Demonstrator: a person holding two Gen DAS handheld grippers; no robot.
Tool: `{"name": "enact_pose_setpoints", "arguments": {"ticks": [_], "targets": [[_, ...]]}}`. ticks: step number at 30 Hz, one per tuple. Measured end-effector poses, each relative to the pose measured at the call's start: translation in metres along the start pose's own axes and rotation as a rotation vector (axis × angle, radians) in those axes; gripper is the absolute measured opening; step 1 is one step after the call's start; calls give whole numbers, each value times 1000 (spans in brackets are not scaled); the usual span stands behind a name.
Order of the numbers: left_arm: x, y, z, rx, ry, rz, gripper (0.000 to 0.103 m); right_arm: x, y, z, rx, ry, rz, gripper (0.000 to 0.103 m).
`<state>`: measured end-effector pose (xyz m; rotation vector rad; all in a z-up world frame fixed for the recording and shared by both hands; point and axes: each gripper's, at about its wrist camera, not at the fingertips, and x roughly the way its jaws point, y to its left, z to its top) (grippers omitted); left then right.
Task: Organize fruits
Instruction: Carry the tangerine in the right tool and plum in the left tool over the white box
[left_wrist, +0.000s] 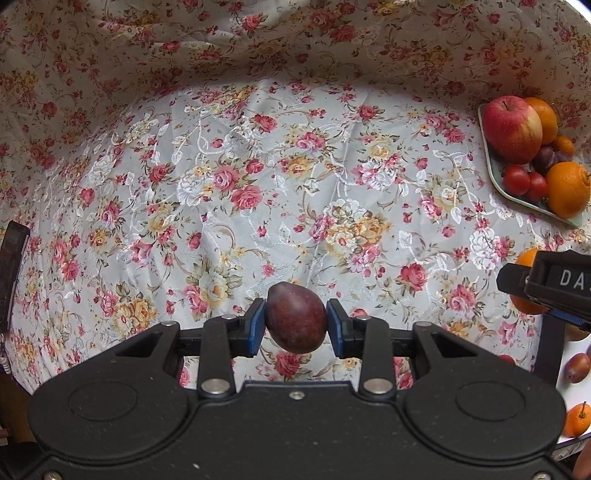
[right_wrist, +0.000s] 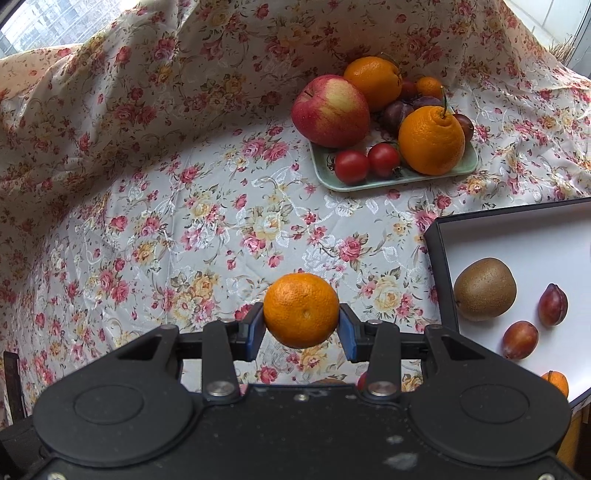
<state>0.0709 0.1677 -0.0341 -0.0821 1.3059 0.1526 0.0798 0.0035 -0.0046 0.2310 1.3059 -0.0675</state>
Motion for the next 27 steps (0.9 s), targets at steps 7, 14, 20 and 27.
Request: {"name": "enact_pose_setpoints", "arguments": {"ticks": [7,14,20,27], "targets": [[-17,-35,2,65,-40,-32,44,-1,-35,6,90,15,-16,43],[-25,-71,0,130,-61,-46,44,-5,-69,10,161,15,-31,43],[-29,-97,0,151,-57,-75,44,-9,-104,12,226,19,-42,43],[-37,-138,-3,199,-69,-111,44,-17,-150,9,292,7,-78,43]]}}
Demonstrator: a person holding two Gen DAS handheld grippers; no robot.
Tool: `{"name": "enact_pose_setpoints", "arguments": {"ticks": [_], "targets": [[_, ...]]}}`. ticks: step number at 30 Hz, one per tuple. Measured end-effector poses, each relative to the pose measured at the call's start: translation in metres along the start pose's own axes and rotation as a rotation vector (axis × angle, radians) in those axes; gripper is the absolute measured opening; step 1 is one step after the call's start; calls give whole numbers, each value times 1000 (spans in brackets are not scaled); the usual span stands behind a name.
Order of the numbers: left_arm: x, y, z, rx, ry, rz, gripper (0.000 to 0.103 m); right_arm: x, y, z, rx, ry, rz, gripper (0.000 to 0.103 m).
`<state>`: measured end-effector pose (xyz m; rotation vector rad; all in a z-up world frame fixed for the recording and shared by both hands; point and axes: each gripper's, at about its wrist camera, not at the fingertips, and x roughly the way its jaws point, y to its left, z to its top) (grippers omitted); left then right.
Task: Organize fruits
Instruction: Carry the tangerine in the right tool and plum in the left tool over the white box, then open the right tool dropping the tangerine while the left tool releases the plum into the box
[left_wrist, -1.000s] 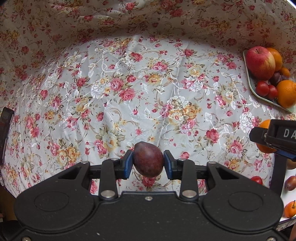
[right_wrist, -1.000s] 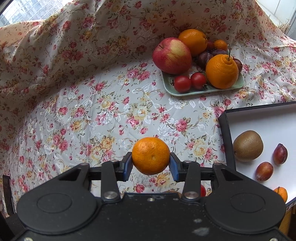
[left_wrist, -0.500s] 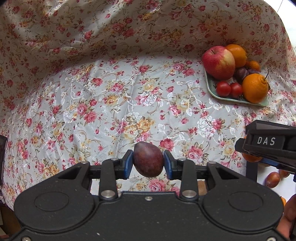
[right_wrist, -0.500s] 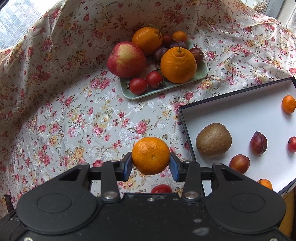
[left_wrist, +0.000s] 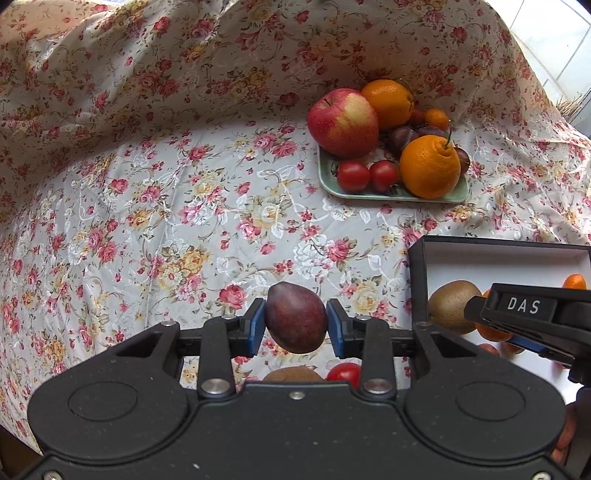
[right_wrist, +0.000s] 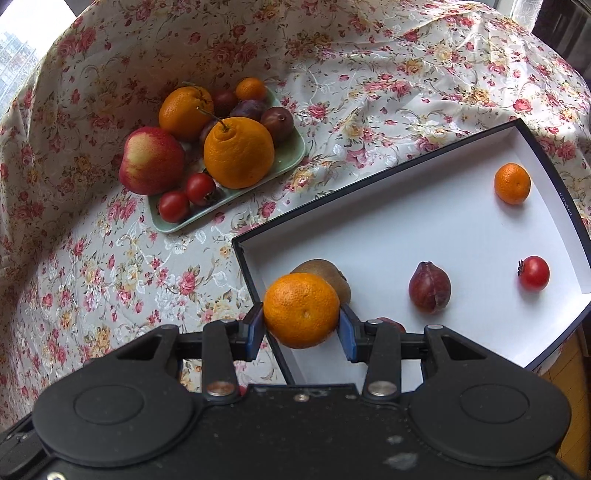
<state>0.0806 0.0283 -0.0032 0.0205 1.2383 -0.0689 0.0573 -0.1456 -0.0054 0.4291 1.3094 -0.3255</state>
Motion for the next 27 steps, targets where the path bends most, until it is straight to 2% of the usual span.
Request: {"name": "enact_pose_setpoints", "arguments": {"ticks": [17,27], "targets": [[16,-125,-1,144,14,-73,44,-8,-131,19,238,-11,-59,43],[34,-170,3,159,22,-80,44,-15,-190,14,286,-18,-77,43]]}}
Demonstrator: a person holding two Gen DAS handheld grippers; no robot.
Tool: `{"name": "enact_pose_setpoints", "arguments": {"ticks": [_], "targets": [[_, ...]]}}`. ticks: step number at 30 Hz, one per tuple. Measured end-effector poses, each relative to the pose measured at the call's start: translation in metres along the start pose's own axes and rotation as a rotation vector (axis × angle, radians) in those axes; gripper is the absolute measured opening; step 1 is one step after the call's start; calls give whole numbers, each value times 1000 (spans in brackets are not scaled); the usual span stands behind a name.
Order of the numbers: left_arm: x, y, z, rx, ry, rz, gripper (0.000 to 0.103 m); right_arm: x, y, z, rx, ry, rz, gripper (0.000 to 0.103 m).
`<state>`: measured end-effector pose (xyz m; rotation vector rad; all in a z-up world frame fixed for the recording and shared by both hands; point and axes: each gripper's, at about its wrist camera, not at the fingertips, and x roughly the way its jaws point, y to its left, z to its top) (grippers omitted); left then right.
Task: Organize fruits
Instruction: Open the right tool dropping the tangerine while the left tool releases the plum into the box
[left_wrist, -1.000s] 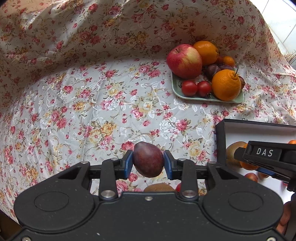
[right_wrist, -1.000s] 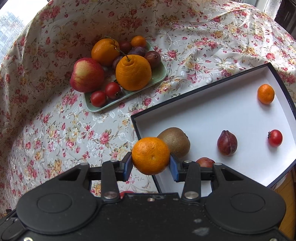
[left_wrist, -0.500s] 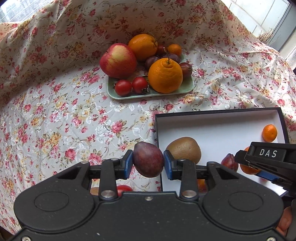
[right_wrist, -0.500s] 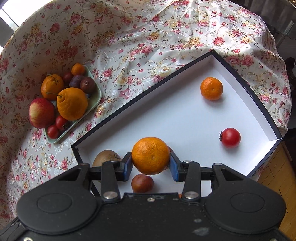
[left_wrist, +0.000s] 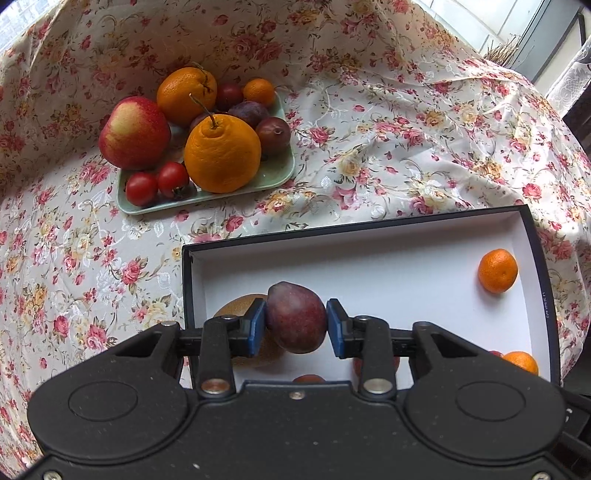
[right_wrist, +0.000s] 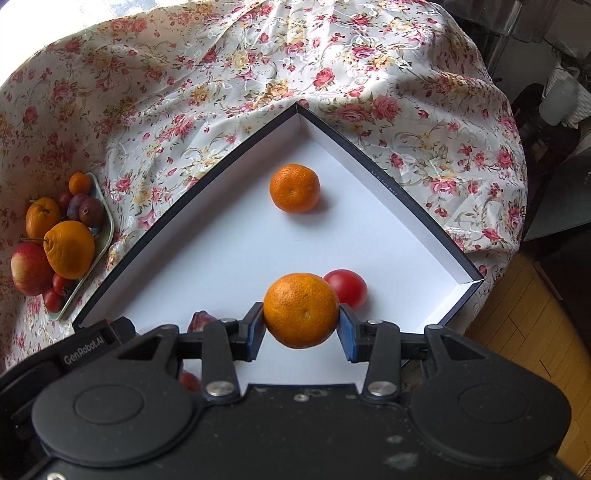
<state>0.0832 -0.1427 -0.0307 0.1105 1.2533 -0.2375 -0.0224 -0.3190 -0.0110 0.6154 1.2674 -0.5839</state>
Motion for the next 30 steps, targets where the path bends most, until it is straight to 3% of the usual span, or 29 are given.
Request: {"name": "enact_pose_setpoints", "arguments": {"ticks": [12,30], "targets": [[17,-21,-2,25,13,13,44,-9,-14,-4,-52,-5,18,44],[17,-25,-4,38,7,15,45,-15,-19,-4,-15,6,55,44]]}}
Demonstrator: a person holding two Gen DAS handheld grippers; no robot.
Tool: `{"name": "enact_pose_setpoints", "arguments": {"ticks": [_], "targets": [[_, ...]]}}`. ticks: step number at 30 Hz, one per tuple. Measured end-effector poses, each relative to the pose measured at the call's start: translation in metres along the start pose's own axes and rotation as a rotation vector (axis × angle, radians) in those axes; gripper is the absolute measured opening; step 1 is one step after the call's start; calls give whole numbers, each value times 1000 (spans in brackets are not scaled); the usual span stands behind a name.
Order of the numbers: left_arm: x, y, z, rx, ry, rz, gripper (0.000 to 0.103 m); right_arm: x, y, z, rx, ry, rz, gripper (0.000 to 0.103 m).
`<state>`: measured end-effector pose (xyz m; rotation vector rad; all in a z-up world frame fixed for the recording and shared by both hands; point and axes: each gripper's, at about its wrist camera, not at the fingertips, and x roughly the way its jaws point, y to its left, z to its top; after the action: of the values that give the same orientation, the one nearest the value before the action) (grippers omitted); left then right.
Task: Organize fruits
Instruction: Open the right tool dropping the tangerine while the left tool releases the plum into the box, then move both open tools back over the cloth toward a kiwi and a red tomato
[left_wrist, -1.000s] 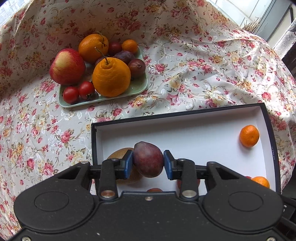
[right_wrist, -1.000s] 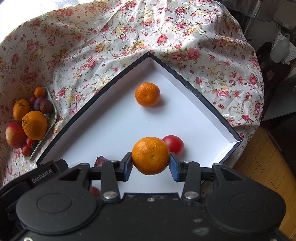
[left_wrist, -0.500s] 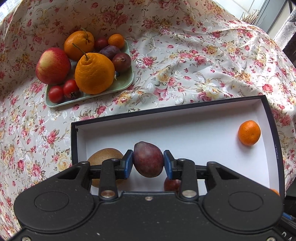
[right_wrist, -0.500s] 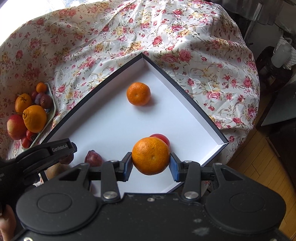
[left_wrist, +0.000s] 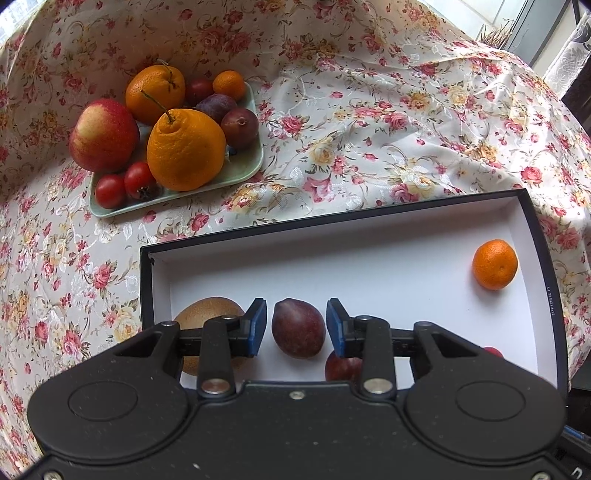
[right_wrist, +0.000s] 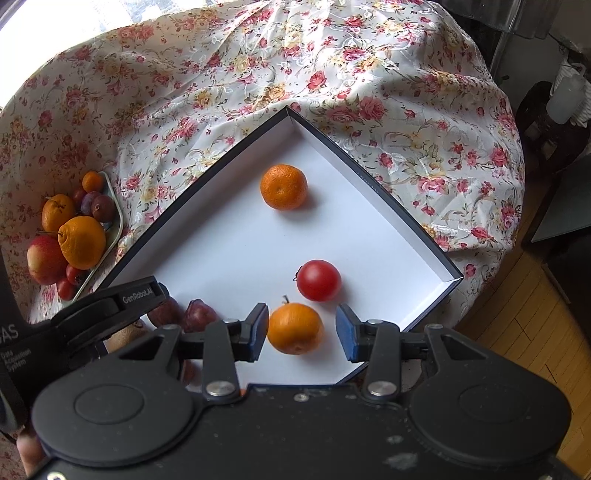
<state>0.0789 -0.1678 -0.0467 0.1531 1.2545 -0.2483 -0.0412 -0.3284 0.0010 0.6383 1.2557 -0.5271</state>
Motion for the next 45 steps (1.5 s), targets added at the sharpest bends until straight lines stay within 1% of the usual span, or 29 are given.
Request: {"name": "enact_pose_setpoints", "arguments": {"ticks": [2,7,13,20,23,25,33,39,45], "targets": [[0,-1,0,4,-1,0,45,0,2,0,-12,-2,-3,44],[-1,-3,-1,13,2,0,45,2,2,0,-12,31,18,44],[-2,-5,-3,27,14,-5,46,2,4,-1,-22,36,-9,44],[-9,2,-8,34,17,1,47,1,2,0,29,69,7,44],[-13,8,-10,32,16,-15,48,0,5,-1,45,80,16,44],[-17,13,-10,24,20,-26,48,1,9,-2,47,87,19,44],[-37,35,-13,16,-6,-35,48,0,30,-8,16,100,28,44],[-40,62,-16,-15,10,-4,48,2,53,-16,-17,119,44,44],[-40,100,-21,-73,47,29,48,2,83,-27,-73,134,68,44]]}}
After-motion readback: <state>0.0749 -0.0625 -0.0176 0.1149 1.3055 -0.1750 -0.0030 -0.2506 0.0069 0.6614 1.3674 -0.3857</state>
